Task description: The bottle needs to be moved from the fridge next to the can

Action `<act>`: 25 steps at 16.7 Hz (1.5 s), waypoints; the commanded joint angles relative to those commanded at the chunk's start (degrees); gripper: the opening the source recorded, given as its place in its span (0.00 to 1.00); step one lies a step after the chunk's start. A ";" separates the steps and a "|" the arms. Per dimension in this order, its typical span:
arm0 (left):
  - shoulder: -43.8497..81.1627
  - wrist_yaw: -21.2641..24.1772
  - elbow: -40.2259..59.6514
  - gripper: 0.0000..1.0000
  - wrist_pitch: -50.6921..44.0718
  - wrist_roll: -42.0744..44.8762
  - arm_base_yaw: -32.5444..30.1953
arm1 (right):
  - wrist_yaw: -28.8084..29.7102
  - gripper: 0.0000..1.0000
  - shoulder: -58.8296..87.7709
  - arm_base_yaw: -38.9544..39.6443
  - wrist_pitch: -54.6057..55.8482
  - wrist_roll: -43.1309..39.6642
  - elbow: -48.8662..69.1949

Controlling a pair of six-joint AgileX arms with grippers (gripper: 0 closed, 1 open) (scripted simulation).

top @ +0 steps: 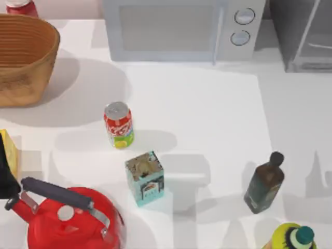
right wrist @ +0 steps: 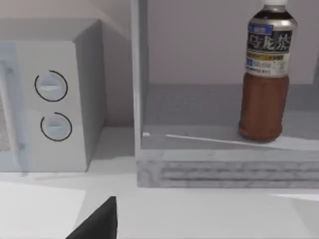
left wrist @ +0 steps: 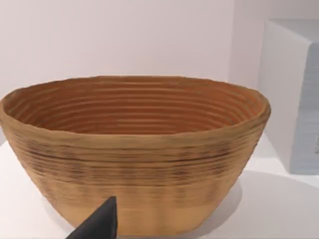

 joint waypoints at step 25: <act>0.00 0.00 0.00 1.00 0.00 0.00 0.00 | -11.88 1.00 110.79 -13.73 58.87 0.74 51.13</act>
